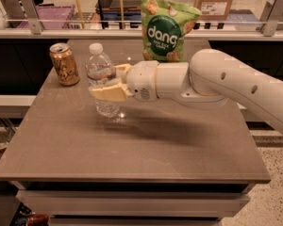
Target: Knock water bottle over
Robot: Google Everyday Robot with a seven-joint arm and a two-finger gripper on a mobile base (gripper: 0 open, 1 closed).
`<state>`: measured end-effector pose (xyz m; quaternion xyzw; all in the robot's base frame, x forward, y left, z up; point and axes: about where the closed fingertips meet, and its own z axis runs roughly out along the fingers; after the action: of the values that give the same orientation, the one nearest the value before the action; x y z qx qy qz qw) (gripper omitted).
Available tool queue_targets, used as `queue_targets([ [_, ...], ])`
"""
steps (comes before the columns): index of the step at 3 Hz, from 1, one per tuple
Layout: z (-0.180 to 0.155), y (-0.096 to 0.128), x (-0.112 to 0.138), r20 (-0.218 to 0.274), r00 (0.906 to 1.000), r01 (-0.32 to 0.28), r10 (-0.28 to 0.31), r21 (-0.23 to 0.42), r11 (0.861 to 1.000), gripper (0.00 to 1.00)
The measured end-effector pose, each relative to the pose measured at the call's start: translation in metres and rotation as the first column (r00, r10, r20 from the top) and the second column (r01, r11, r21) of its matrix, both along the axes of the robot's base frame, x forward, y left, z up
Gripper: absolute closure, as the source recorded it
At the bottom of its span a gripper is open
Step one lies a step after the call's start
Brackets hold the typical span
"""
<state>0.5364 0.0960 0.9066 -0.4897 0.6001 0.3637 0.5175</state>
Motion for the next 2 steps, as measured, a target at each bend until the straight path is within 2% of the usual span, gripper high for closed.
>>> queue_targets([
  [2,0.008,-0.026,-0.023,-0.029,0.9966,0.075,-0.077,-0.058,0.996,1.0],
])
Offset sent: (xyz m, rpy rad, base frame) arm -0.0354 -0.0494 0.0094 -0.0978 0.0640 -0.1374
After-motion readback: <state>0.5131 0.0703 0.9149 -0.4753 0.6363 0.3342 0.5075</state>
